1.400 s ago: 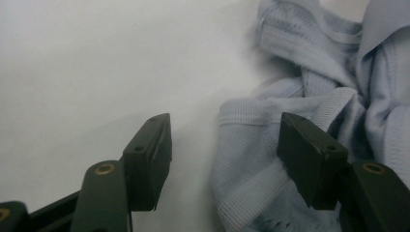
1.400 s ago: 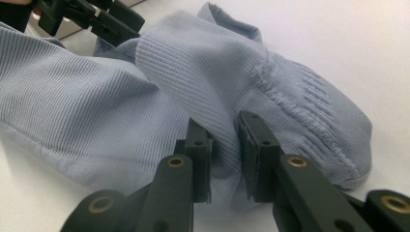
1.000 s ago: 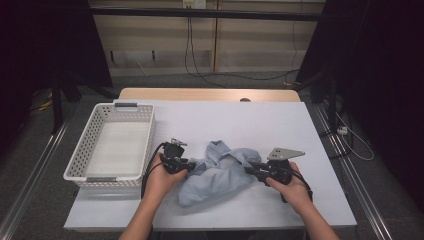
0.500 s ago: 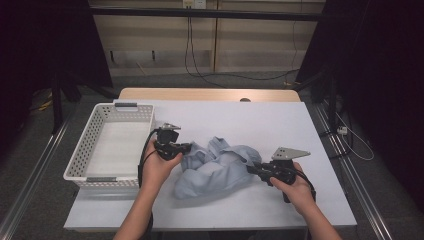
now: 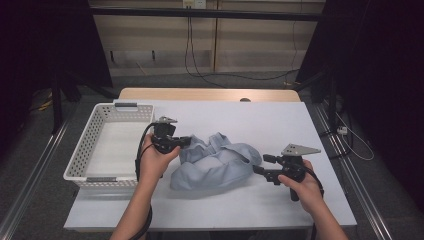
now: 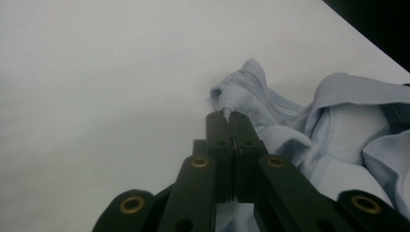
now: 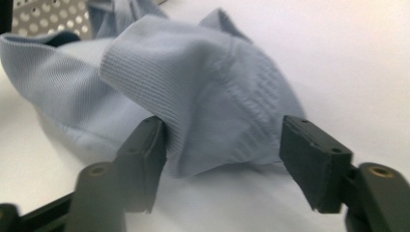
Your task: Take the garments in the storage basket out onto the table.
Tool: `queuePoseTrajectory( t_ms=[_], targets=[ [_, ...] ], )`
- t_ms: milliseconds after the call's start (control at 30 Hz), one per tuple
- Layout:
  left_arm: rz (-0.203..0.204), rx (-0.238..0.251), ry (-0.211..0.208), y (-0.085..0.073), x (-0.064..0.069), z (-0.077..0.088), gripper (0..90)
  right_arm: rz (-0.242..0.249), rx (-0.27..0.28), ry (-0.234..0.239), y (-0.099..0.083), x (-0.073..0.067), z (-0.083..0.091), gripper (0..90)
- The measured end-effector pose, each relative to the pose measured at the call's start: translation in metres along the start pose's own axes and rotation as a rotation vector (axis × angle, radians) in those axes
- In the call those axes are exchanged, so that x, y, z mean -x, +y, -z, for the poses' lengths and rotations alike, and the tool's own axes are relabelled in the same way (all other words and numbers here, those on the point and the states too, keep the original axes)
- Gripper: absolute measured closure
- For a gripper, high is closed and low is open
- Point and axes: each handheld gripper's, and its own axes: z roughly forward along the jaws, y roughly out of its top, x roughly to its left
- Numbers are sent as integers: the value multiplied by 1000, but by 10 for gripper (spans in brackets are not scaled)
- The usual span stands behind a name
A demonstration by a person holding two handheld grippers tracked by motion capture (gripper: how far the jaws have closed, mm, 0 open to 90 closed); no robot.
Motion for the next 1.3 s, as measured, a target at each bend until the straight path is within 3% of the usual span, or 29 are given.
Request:
queuePoseTrajectory(
  t_ms=[267, 333, 667, 900, 1000, 1233, 1300],
  targets=[
    [4, 0, -3, -1, 0, -2, 887, -12, 45, -53, 12, 16, 8, 306],
    [3, -4, -5, -1, 0, -3, 887, -23, 45, -87, 17, 20, 6, 296],
    [-2, 0, -19, 0, 2, -2, 887, -5, -11, -143, 46, 29, -36, 317],
    [-4, 3, -25, 0, 2, -1, 887, -32, -29, -113, 57, 26, -65, 345],
    [-5, 4, -28, 0, 3, -1, 887, -49, -39, -62, 55, 23, -70, 378],
    [-16, 15, -25, 1, 5, 0, 886, -36, -49, 41, 45, 15, -63, 575],
    [-16, 20, -26, 1, 5, 1, 886, -30, -53, 54, 40, 13, -58, 592]
  ],
)
